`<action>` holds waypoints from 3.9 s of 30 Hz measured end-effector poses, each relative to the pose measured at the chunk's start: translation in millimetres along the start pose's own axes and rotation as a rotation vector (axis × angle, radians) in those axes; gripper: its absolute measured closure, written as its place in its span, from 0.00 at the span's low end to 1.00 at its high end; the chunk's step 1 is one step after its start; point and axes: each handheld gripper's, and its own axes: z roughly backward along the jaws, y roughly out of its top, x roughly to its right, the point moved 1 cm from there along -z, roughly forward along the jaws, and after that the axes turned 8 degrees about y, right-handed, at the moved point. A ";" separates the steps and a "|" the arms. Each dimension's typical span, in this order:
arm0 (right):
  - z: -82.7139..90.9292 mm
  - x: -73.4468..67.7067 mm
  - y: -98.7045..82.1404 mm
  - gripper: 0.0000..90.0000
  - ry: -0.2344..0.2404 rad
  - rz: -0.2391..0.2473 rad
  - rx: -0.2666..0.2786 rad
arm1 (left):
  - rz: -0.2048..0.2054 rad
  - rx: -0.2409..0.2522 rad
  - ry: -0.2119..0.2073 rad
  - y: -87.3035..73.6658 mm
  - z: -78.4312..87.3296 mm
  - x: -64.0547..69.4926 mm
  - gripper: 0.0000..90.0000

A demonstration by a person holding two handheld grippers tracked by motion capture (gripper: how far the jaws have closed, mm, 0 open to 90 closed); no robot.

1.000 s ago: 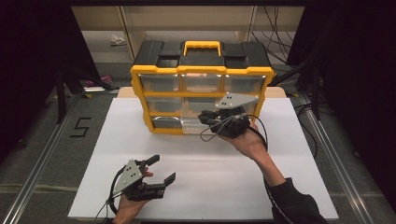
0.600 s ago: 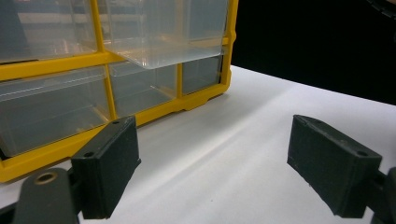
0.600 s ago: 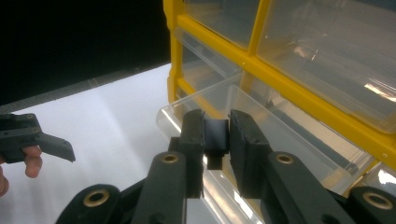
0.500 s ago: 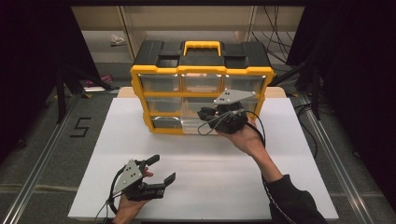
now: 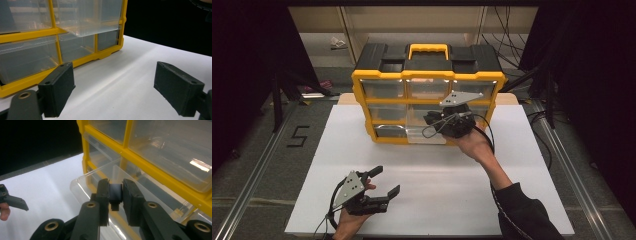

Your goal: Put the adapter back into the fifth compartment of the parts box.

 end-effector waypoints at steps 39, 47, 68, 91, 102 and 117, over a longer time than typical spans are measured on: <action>9.8 -1.4 -9.9 0.32 0.009 -0.063 0.041 | 0.000 0.000 -0.003 -0.1 -0.2 0.5 0.18; 18.3 -13.0 -20.9 0.30 0.029 -0.050 0.084 | 0.000 0.000 -0.002 -0.2 -0.3 0.5 0.18; 30.5 -28.0 -51.6 0.28 0.058 -0.049 0.127 | 0.000 0.000 -0.001 -0.4 -0.4 0.4 0.18; 38.1 -39.2 -78.4 0.25 0.082 -0.049 0.157 | 0.000 -0.003 -0.005 -0.4 -0.6 0.2 0.18; 44.4 -40.2 -90.0 0.22 0.082 -0.056 0.185 | -0.002 -0.004 -0.010 -0.4 -0.7 0.6 0.18; 49.3 -42.1 -108.1 0.22 0.075 -0.072 0.206 | -0.003 -0.002 -0.010 -0.2 -0.5 0.8 0.18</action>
